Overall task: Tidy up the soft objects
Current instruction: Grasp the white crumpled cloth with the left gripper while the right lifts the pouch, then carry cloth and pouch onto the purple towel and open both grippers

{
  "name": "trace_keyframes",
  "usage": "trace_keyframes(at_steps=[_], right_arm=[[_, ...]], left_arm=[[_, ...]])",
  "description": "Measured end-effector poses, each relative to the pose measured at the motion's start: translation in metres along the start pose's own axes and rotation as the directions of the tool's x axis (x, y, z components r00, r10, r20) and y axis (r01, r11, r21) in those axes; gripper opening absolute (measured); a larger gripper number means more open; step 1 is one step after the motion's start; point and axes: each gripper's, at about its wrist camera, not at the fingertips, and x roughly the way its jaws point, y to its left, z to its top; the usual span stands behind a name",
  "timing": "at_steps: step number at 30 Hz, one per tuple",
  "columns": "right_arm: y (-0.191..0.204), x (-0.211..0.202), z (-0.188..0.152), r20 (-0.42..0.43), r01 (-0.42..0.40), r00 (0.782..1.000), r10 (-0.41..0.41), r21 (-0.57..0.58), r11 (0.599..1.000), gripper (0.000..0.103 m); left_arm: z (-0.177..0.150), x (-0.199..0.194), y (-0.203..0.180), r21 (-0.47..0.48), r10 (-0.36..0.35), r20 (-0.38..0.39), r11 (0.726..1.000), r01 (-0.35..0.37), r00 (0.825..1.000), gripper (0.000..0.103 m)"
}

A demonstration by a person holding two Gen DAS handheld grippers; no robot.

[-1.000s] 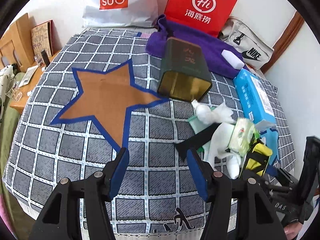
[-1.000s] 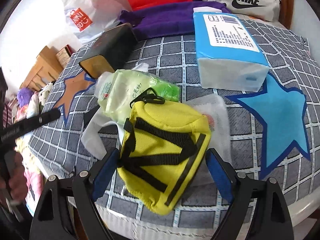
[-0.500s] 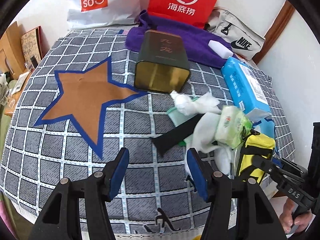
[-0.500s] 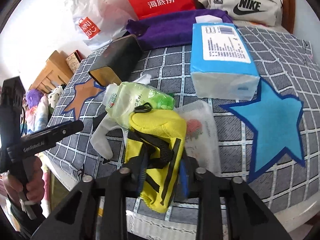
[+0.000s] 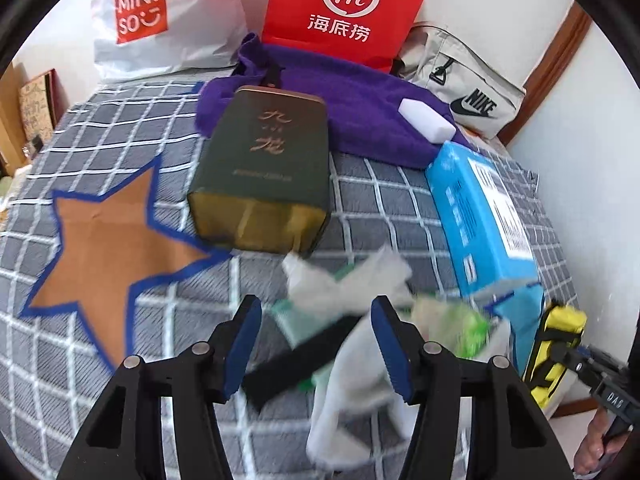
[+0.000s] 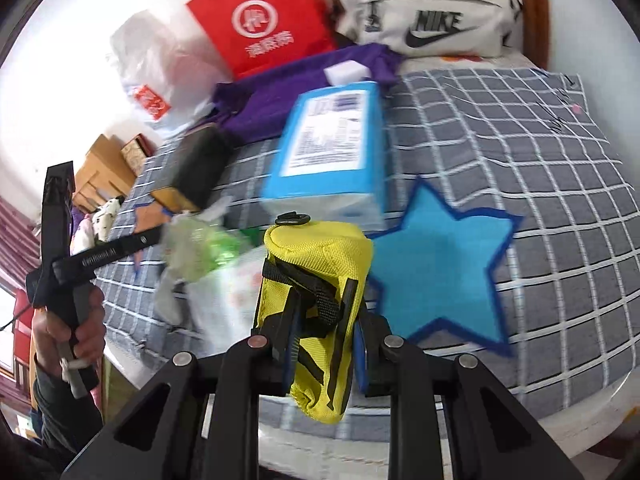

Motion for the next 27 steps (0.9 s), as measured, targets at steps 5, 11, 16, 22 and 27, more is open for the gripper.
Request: trace_keyframes(at_steps=[5,11,16,22,27], right_arm=[[-0.019,0.03,0.002,-0.078,-0.002,0.997,0.004,0.031,1.0,0.028],[-0.025,0.048,0.006,-0.095,-0.08,0.992,0.085,0.055,0.995,0.045],[-0.02,0.044,0.009,-0.073,-0.066,0.995,0.068,0.023,0.998,0.025],[-0.014,0.023,0.009,-0.031,-0.061,0.998,0.061,0.002,0.998,0.021],[-0.01,-0.001,0.011,0.002,-0.043,0.999,0.043,-0.019,0.999,0.021]], left_arm=[[0.005,0.032,0.001,-0.012,-0.004,-0.043,1.0,0.003,0.999,0.039],[0.006,0.032,0.001,-0.008,-0.027,-0.033,1.0,0.027,0.999,0.023],[0.009,0.012,0.002,-0.012,-0.016,-0.011,1.0,0.015,1.0,0.022],[0.007,-0.024,0.004,-0.004,0.002,0.04,1.0,-0.002,0.999,0.022],[0.004,-0.046,0.013,-0.032,0.003,0.083,0.999,-0.001,0.997,0.022]])
